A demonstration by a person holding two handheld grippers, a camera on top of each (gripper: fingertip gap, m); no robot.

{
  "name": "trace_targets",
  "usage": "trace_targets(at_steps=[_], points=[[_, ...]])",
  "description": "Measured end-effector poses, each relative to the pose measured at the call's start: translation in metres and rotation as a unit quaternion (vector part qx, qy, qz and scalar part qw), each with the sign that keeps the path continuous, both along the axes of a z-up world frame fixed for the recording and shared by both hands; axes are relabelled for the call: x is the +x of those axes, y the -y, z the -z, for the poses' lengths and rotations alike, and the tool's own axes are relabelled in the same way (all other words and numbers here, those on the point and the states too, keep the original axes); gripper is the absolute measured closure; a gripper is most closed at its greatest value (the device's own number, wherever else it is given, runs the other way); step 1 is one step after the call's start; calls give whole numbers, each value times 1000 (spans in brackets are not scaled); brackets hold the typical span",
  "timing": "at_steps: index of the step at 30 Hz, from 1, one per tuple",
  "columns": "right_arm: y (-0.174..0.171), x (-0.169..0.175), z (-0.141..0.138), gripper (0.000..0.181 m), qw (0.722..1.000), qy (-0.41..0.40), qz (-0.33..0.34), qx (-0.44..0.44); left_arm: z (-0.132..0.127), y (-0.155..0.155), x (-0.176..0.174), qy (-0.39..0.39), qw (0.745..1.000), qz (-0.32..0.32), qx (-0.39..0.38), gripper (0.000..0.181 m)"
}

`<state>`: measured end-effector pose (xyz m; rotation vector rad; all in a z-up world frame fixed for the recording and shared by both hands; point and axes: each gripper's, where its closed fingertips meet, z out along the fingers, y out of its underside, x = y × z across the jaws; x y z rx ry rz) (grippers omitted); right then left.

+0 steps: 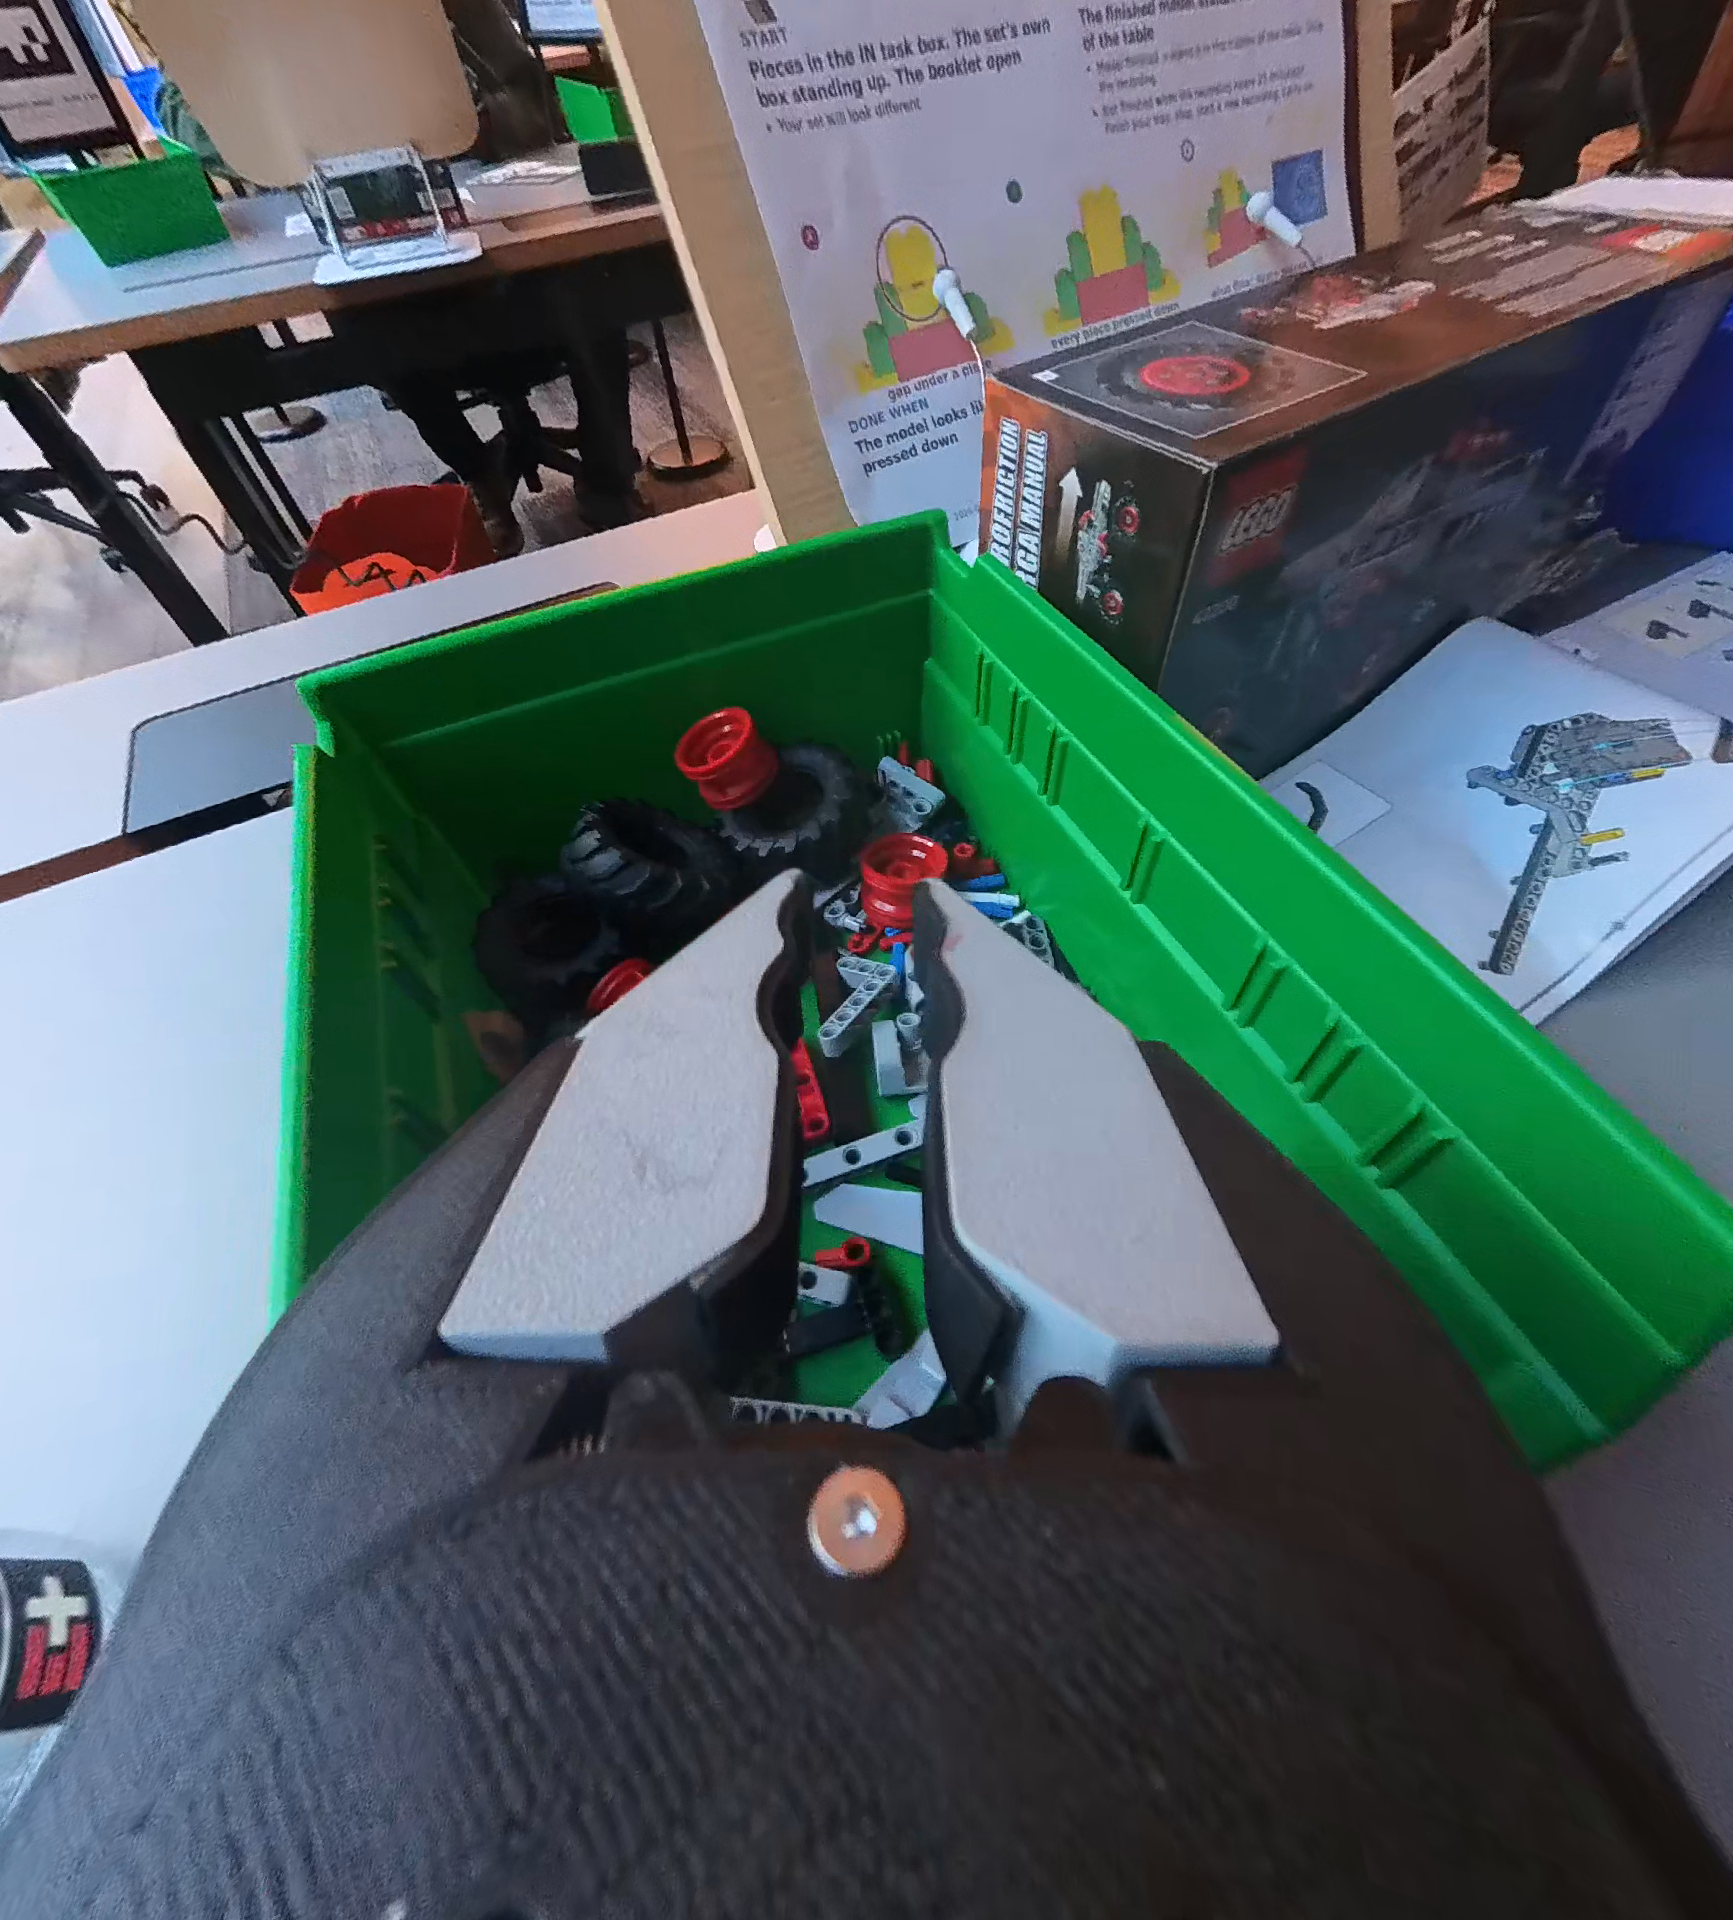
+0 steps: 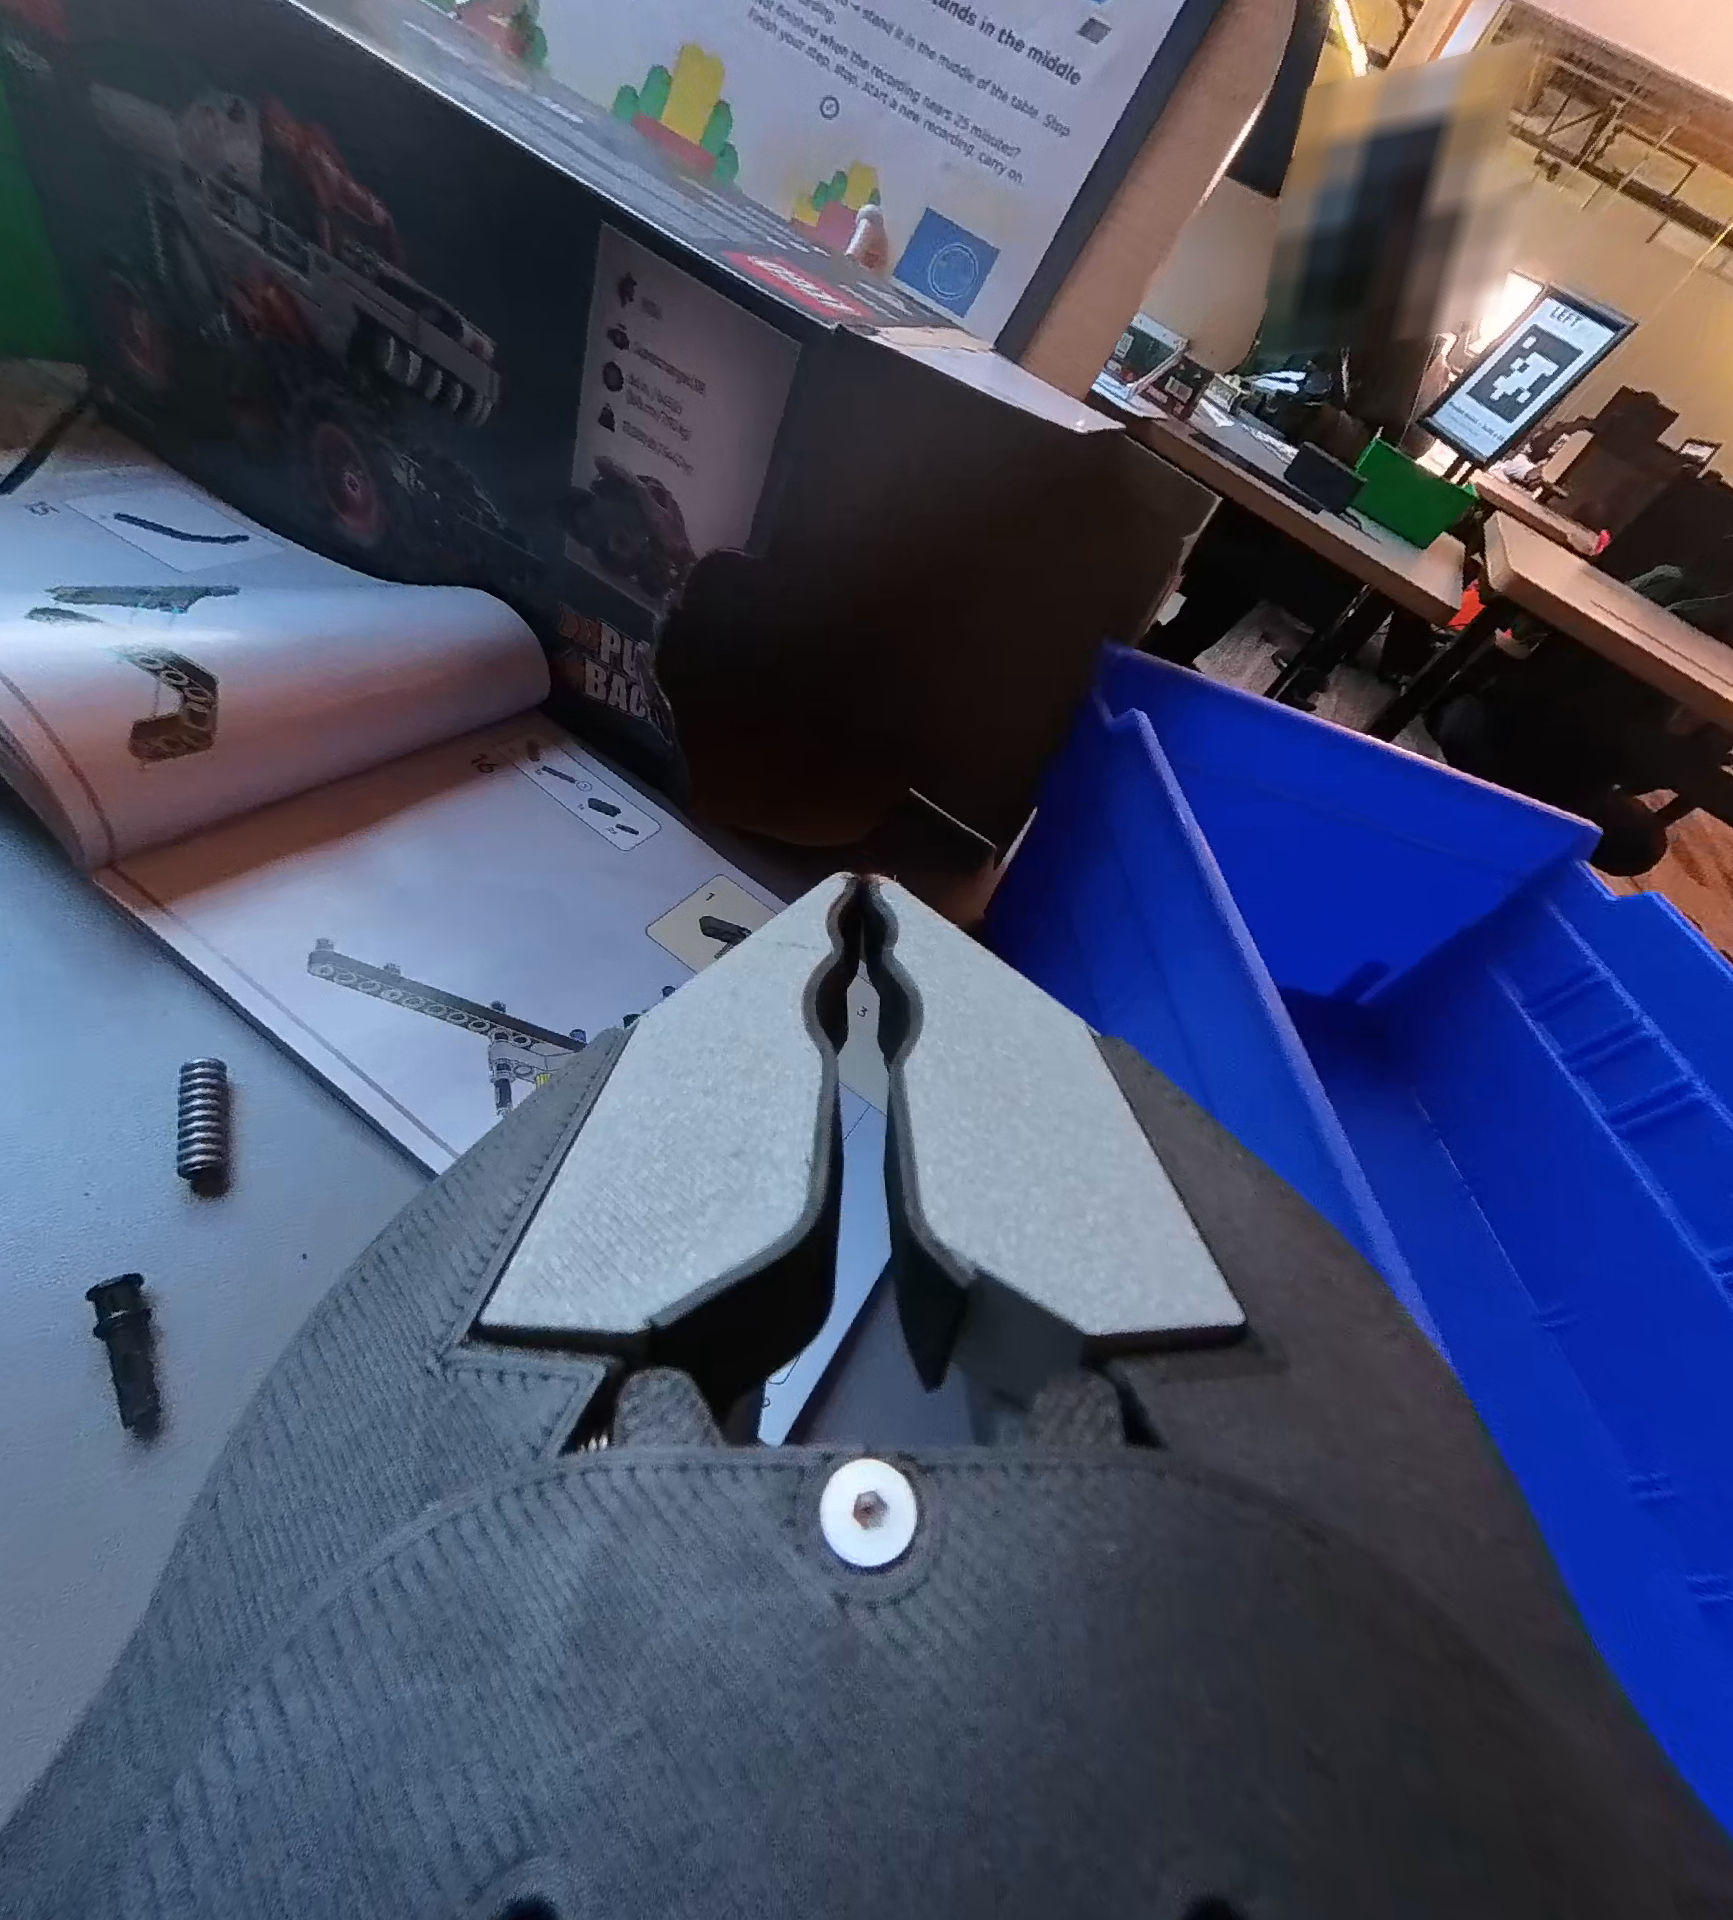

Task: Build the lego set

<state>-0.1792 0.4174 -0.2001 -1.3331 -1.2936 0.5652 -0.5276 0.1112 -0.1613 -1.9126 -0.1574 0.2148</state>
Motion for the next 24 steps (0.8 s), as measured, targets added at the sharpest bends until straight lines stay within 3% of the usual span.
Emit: trace_targets(at_steps=[20,24], points=[[9,-4,2,181,1000,9,-28,2,-10,7,-5,-27,999,-19,13,164],[10,-5,1,181,999,7,-33,0,-25,11,-10,-39,997,-37,49,165]])
